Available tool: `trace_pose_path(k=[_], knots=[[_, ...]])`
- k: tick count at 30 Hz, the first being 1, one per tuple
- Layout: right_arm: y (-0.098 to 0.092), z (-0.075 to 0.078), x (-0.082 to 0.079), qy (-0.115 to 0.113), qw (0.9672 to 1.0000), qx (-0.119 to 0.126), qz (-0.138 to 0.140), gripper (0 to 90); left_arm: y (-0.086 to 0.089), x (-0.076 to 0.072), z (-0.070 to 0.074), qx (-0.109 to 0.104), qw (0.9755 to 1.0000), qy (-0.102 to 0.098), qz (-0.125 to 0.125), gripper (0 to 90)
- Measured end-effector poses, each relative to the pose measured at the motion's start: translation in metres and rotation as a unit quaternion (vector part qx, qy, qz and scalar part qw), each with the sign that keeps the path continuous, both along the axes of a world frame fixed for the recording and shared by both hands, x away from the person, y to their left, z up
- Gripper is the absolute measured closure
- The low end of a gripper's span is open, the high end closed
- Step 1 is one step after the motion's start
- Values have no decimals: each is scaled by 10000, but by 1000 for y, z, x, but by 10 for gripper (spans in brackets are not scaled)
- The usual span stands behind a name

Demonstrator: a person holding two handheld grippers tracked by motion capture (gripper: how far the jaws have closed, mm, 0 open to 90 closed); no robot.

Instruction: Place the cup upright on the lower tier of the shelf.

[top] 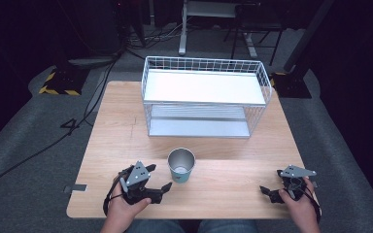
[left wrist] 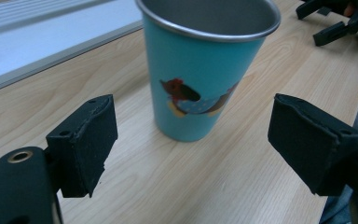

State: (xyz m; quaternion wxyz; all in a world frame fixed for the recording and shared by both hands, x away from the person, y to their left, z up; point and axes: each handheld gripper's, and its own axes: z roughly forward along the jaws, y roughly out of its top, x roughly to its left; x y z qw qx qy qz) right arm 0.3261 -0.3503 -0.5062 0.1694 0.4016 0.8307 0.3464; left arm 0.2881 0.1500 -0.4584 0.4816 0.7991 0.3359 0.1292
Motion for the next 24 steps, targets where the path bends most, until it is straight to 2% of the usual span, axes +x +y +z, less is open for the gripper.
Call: trace_pose_path(k=[2, 5, 8, 10, 15, 17, 19, 24], knots=[[0, 0, 0, 0, 10000, 0, 0, 0, -2, 1, -1, -16, 10000, -14, -15, 163], [0, 0, 0, 0, 10000, 0, 0, 1, -11, 4, -6, -155, 9999, -20, -10, 161], [0, 0, 0, 0, 10000, 0, 0, 1, -14, 6, -9, -165, 9999, -38, 1, 159], [0, 0, 0, 0, 10000, 1, 1, 1, -19, 8, -13, -206, 9998, -10, 63, 159], [0, 0, 0, -1, 10000, 1, 0, 1, -29, 14, -25, -212, 9989, -172, 371, 159], [0, 0, 0, 0, 10000, 0, 0, 1, -31, 16, -27, -269, 9986, -169, 419, 158], [0, 0, 0, -2, 10000, 7, 0, 1, -35, 18, -30, -393, 9983, -115, 403, 158], [0, 0, 0, -2, 10000, 8, 0, 1, -41, 21, -32, -418, 9984, -81, 369, 159]])
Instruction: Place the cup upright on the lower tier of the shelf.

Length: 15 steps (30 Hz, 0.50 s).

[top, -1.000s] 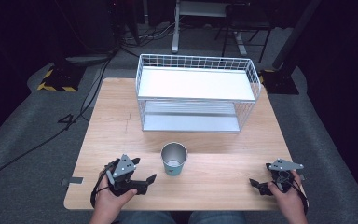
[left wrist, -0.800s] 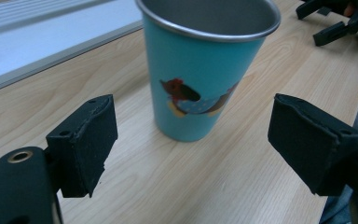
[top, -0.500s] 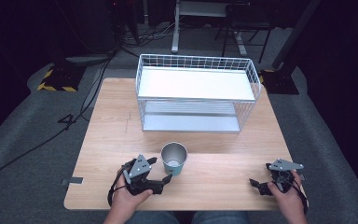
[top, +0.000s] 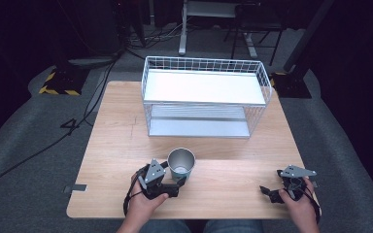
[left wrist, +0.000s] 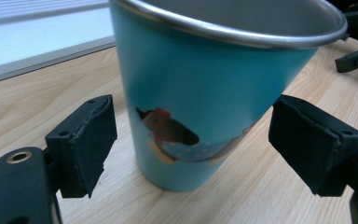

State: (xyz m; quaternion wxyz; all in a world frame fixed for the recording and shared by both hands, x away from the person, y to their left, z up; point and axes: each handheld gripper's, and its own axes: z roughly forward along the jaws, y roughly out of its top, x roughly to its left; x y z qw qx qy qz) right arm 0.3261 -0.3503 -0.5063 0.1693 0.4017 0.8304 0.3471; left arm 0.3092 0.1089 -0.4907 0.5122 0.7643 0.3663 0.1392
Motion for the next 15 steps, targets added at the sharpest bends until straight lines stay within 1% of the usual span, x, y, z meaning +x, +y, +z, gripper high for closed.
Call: trace_pose_path(k=[1, 6, 7, 8, 9, 10, 12, 15], knots=[[0, 0, 0, 1, 10000, -6, -2, 1, -3, 1, 0, -34, 10000, 13, 6, 159], [0, 0, 0, 1, 10000, -7, -2, 1, -7, 6, -3, -54, 10000, -5, 70, 154], [0, 0, 0, 0, 10000, -7, -2, 1, -9, 7, -4, -86, 9999, -68, 67, 154], [0, 0, 0, 0, 10000, -7, -2, 1, -9, 7, -4, -86, 9999, -68, 67, 156], [0, 0, 0, 0, 10000, -7, -3, 1, -12, 8, -4, -54, 9999, -117, 80, 159], [0, 0, 0, 0, 10000, -7, -3, 1, -12, 8, -4, -54, 9999, -117, 80, 162], [0, 0, 0, 0, 10000, -7, -3, 0, -13, 8, -4, 16, 9998, -178, 93, 168], [0, 0, 0, 0, 10000, -7, -4, 1, -13, 9, -4, 2, 9998, -184, 111, 176]])
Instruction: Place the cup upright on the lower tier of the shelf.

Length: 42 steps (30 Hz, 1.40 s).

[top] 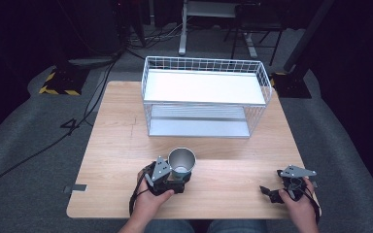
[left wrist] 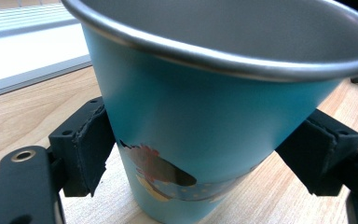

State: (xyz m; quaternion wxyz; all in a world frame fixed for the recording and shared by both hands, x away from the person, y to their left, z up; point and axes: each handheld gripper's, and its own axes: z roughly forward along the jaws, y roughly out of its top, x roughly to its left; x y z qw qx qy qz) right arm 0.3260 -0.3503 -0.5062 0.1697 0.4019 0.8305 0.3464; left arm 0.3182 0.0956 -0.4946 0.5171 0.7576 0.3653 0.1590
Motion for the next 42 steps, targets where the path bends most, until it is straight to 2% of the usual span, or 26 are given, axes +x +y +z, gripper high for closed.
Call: trace_pose_path(k=[9, 18, 23, 24, 29, 34, 38, 42], knots=[[0, 0, 0, -1, 10000, 0, 0, 1, 2, 1, 3, 18, 10000, 86, -17, 181], [0, 0, 0, -2, 10000, 9, 3, 0, 1, 6, 17, 72, 9999, 71, -95, 181], [0, 0, 0, -4, 10000, 7, 2, 0, -3, 12, 26, -71, 9999, 21, -94, 181], [0, 0, 0, -3, 10000, 0, -1, 1, -5, 15, 31, -78, 9999, -47, -113, 181], [0, 0, 0, -2, 10000, 7, 1, 0, -9, 24, 42, -139, 9998, -107, -113, 181], [0, 0, 0, -3, 10000, 2, -1, 1, -13, 35, 54, -203, 9998, -70, -29, 181], [0, 0, 0, -4, 10000, 8, 0, 1, -13, 43, 57, -199, 9997, -96, 43, 180], [0, 0, 0, -3, 10000, 1, -2, 1, -16, 58, 56, -252, 9995, -163, 95, 180]])
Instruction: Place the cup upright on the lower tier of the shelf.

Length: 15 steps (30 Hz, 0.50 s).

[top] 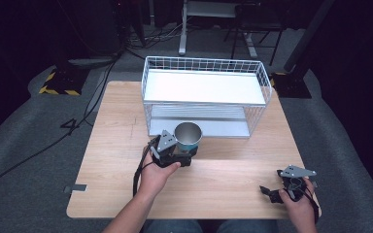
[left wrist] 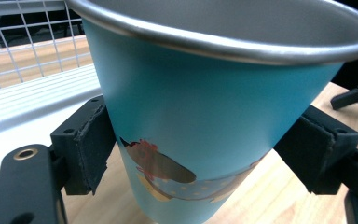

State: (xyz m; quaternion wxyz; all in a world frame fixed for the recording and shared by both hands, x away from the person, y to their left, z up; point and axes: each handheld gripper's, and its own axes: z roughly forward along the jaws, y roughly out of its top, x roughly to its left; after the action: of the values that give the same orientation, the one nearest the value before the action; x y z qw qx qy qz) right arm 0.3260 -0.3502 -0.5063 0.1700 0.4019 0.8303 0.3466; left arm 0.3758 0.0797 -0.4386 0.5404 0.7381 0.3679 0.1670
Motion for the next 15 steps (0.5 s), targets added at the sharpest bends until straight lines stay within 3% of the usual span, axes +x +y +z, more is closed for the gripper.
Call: trace_pose_path(k=[15], knots=[[1, 0, 0, 3, 10000, -2, -40, 0, -16, 39, -11, -120, 9999, -51, 62, 181]])
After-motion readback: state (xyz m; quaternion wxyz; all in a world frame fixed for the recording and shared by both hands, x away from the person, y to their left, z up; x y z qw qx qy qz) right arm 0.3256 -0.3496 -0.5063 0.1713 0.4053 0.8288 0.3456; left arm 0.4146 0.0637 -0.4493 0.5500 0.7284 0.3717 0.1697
